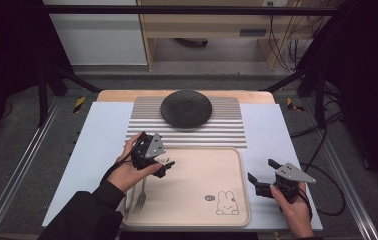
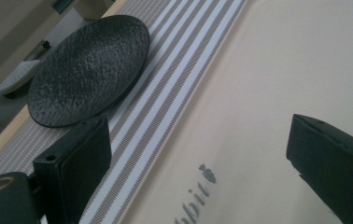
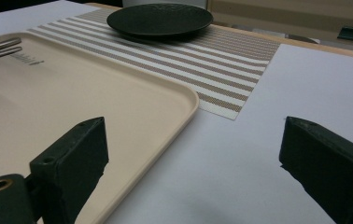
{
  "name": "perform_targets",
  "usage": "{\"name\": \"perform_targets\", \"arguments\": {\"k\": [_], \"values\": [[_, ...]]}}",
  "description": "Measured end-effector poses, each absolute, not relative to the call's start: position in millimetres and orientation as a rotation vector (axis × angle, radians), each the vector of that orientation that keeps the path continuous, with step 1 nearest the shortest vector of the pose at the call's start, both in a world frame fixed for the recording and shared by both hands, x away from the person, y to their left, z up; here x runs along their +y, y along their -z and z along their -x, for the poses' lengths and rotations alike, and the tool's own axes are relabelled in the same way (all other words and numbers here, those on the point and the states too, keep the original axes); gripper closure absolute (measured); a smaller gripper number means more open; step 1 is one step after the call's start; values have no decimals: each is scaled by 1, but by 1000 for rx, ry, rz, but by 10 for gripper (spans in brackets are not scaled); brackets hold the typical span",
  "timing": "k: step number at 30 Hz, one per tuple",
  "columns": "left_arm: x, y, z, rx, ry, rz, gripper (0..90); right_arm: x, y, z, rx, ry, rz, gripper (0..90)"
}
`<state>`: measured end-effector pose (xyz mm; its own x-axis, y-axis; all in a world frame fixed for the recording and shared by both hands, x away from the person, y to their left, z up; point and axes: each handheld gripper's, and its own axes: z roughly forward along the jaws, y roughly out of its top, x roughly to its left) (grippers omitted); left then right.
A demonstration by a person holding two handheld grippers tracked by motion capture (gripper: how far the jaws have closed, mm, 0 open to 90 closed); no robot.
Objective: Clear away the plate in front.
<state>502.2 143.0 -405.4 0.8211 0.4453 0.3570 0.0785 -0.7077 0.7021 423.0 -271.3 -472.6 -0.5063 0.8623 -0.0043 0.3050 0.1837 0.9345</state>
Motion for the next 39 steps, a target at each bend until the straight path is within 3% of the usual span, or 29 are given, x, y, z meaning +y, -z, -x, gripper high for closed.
{"name": "perform_targets", "arguments": {"k": [19,39], "values": [[142,375,-537,277,-698,-2356,69,-271,470,-421,1904,-1332,-1079,63],[105,394,-605,220,-745,-2365,59,-273,471,-422,1892,-1327,-1104,55]]}}
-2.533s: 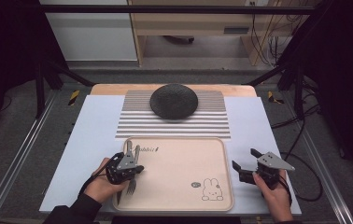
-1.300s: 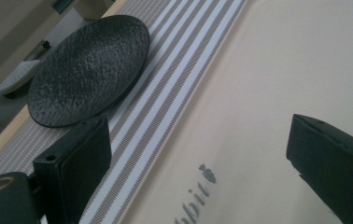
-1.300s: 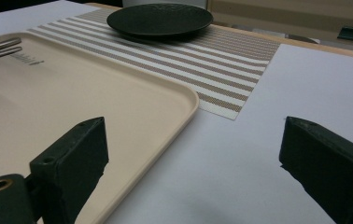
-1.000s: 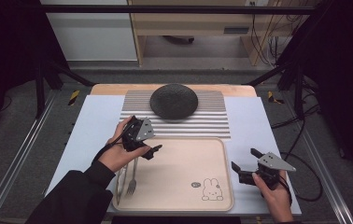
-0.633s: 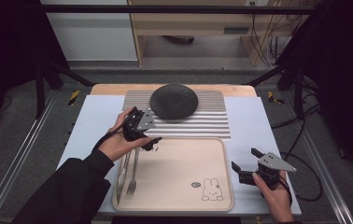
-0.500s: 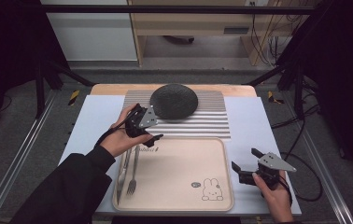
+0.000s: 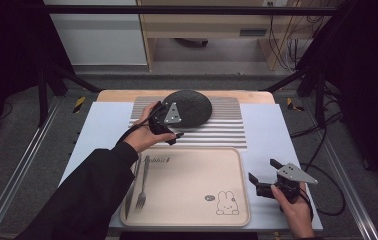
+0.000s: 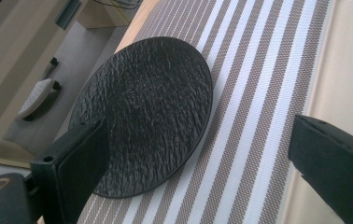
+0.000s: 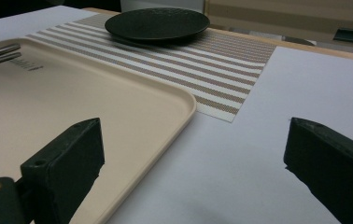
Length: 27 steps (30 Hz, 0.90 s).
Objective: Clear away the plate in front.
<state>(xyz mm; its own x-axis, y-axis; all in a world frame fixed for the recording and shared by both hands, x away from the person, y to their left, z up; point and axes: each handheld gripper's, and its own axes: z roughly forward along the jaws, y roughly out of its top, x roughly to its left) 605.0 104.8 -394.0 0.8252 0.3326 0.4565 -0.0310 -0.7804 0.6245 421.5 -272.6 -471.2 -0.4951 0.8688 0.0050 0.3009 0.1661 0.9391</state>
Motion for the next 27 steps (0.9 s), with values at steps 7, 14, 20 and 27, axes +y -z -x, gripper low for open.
{"name": "perform_targets", "arguments": {"k": [7,14,20,27], "values": [[92,405,-612,142,-794,-2371,78,-277,470,-421,1855,-1372,-1139,56],[95,424,-624,122,-858,-2435,97,-278,470,-422,1858,-1364,-1142,56],[100,434,-629,98,-926,-2456,119,-278,471,-422,1854,-1359,-1149,56],[100,441,-631,90,-976,-2461,163,-278,472,-423,1862,-1357,-1155,56]]}}
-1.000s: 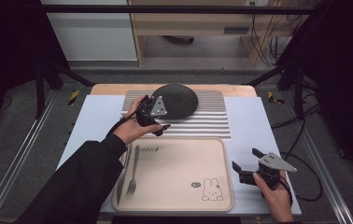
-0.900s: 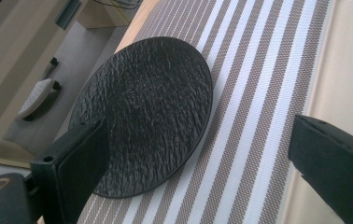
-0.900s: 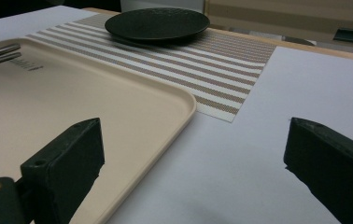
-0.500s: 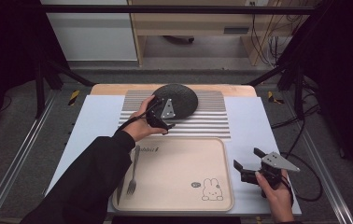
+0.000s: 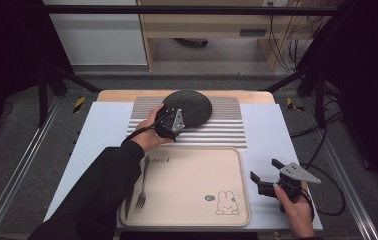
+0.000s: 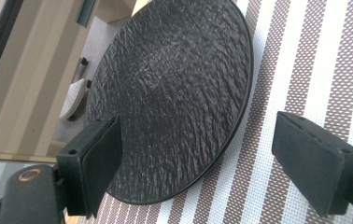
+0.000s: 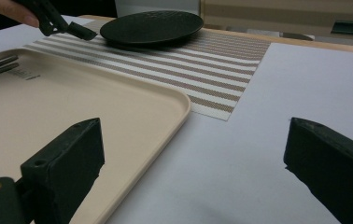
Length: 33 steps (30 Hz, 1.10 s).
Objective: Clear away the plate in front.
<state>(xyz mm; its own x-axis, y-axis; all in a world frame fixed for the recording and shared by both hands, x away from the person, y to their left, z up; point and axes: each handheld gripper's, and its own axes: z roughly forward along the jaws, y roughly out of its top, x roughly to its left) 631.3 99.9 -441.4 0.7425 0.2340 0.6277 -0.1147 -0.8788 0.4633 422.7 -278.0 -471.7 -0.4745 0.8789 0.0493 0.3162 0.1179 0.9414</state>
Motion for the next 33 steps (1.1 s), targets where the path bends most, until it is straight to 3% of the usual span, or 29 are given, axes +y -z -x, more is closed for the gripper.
{"name": "perform_targets", "arguments": {"k": [24,33], "values": [[91,459,-625,-46,-1114,-2534,290,-278,473,-423,1863,-1353,-1162,56],[83,468,-624,-73,-1177,-2540,422,-279,472,-423,1865,-1357,-1159,57]]}}
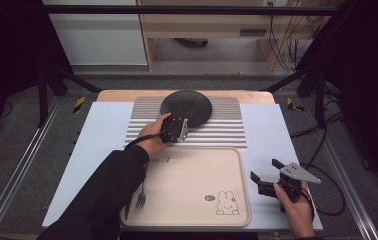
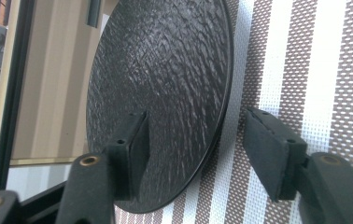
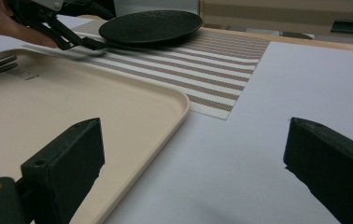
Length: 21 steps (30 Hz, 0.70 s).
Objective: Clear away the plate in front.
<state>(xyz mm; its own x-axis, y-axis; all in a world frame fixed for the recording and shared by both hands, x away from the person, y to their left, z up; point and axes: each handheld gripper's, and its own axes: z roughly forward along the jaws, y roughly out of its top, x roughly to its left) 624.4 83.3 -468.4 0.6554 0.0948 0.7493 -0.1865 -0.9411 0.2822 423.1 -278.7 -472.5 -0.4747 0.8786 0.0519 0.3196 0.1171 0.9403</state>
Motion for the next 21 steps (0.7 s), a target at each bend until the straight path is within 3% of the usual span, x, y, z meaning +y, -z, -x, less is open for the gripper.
{"name": "perform_targets", "arguments": {"k": [4,21], "values": [[82,471,-624,-99,-1211,-2539,496,-279,472,-423,1859,-1357,-1157,58],[75,482,-628,-109,-1260,-2552,592,-279,473,-423,1864,-1358,-1158,58]]}}
